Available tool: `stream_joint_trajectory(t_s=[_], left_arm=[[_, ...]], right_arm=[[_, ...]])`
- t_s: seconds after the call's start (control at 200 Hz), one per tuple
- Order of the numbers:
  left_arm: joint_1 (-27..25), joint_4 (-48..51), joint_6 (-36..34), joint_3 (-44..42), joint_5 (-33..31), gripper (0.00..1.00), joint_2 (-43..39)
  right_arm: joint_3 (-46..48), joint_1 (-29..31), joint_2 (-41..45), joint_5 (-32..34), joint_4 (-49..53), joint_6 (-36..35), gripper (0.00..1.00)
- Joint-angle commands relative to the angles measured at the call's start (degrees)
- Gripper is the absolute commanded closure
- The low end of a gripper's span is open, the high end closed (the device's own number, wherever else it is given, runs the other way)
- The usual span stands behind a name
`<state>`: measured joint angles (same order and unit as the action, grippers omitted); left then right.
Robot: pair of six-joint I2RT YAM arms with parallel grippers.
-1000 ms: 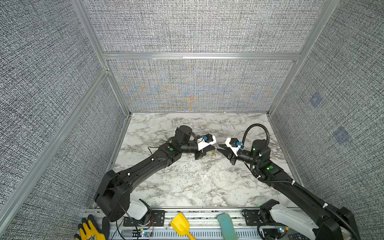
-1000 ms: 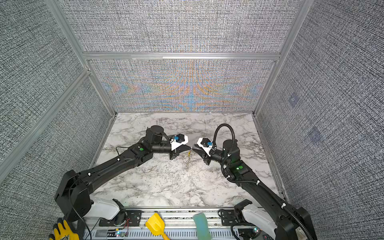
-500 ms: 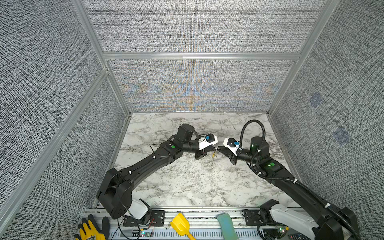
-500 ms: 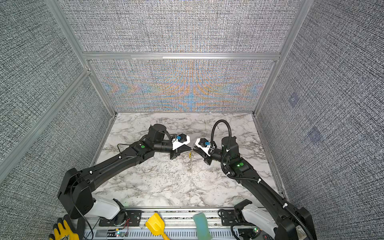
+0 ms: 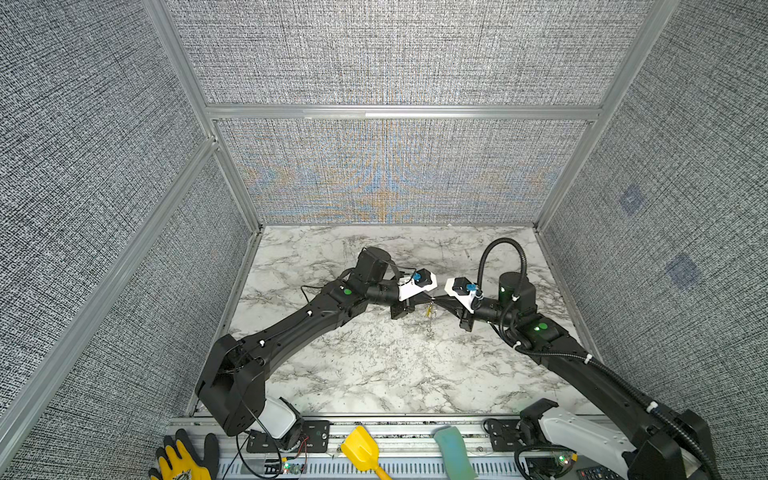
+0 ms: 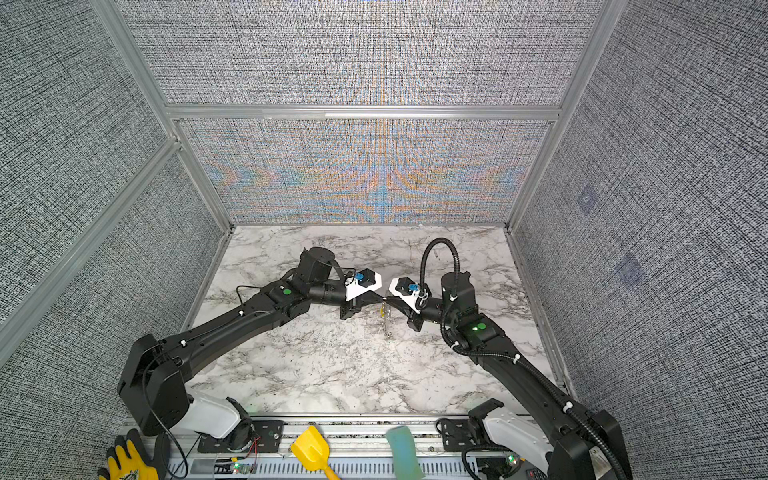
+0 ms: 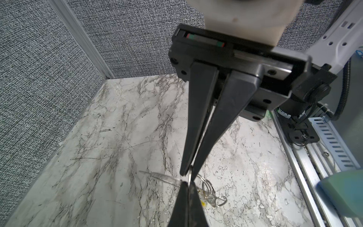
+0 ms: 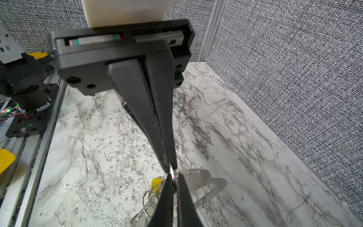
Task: Remove the keys from the keyring
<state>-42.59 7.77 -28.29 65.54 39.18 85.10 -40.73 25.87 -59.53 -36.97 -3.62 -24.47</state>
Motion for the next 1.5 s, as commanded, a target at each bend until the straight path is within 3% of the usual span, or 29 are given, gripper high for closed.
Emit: stream_joint_trajectory(t_s=[0.0, 0.1, 0.22, 0.335, 0.62, 0.951, 1.181, 1.496], left_arm=[[-0.04, -0.33, -0.61, 0.56, 1.69, 1.00, 0.07], [-0.03, -0.29, -0.55, 0.61, 0.98, 1.00, 0.27], [0.30, -2.42, 1.86, -0.32, -2.78, 0.71, -0.26], [1.91, -7.74, 6.14, -3.57, -4.37, 0.62, -1.86], [2.42, -16.66, 11.79, -9.56, -4.20, 0.59, -3.11], [1.64, -16.96, 10.53, -10.84, 0.66, 0.60, -2.39], [0.47, -18.13, 10.36, -12.05, -2.83, 0.60, -3.03], [-2.32, -20.10, 10.09, -12.22, -12.81, 0.60, -3.05]], right_arm=[[-0.48, 0.06, 0.01, -1.97, 0.13, -0.32, 0.97], [-0.45, 0.06, 0.11, -2.14, 0.11, -0.23, 1.00], [-0.12, 0.06, 0.26, -2.56, -0.58, 0.51, 1.00], [0.75, 0.00, 0.60, -2.54, -3.06, 2.09, 1.00], [1.71, -0.01, 0.38, -2.14, -8.16, 6.68, 1.00], [2.58, -0.01, 0.06, -0.52, -13.27, 11.25, 1.00], [2.49, -0.03, 0.02, -0.03, -13.84, 12.13, 1.00], [2.54, -0.03, 0.36, 0.56, -14.28, 12.85, 1.00]])
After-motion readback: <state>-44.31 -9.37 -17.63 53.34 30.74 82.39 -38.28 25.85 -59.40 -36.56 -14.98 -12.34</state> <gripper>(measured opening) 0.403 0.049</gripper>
